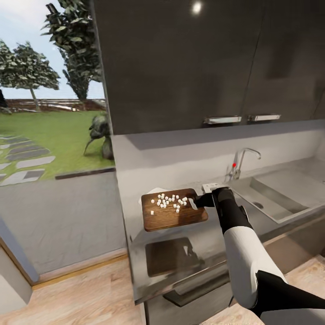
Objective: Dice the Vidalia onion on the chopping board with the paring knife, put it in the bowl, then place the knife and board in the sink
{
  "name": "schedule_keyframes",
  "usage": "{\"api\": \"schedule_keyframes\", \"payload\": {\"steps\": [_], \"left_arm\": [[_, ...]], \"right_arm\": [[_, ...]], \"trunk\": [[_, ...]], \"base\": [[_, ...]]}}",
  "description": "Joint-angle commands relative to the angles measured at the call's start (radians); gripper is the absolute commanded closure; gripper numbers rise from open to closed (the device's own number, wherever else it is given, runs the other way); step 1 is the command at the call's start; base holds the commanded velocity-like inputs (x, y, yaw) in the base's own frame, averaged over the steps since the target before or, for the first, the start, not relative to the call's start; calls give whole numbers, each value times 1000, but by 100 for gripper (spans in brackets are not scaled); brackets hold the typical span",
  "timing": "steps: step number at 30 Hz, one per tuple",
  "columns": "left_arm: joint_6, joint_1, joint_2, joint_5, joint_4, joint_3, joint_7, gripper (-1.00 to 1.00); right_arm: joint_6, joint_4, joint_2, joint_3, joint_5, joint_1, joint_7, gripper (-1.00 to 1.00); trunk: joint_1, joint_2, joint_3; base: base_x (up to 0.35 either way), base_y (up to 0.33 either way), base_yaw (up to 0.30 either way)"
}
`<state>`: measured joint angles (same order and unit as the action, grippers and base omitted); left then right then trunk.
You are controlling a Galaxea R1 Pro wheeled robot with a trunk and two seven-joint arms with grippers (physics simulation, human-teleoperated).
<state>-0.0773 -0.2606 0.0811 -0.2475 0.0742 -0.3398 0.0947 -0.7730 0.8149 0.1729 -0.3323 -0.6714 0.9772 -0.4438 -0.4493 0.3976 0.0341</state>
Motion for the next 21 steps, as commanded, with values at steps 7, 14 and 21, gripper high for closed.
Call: {"api": "schedule_keyframes", "payload": {"steps": [7, 14, 21], "left_arm": [[-7, -2, 1, -9, 4, -8, 0, -100], [-7, -2, 0, -9, 4, -8, 0, -100], [-7, -2, 1, -9, 4, -9, 0, -100]], "right_arm": [[-2, 1, 2, -5, -10, 1, -9, 100], [-2, 1, 2, -5, -10, 1, -9, 100], [-2, 1, 2, -5, -10, 1, -8, 100]], "trunk": [[-1, 2, -2], [-1, 2, -7], [-1, 2, -12]], "base": [[0, 299, -278], [0, 300, -276], [0, 300, -275]]}}
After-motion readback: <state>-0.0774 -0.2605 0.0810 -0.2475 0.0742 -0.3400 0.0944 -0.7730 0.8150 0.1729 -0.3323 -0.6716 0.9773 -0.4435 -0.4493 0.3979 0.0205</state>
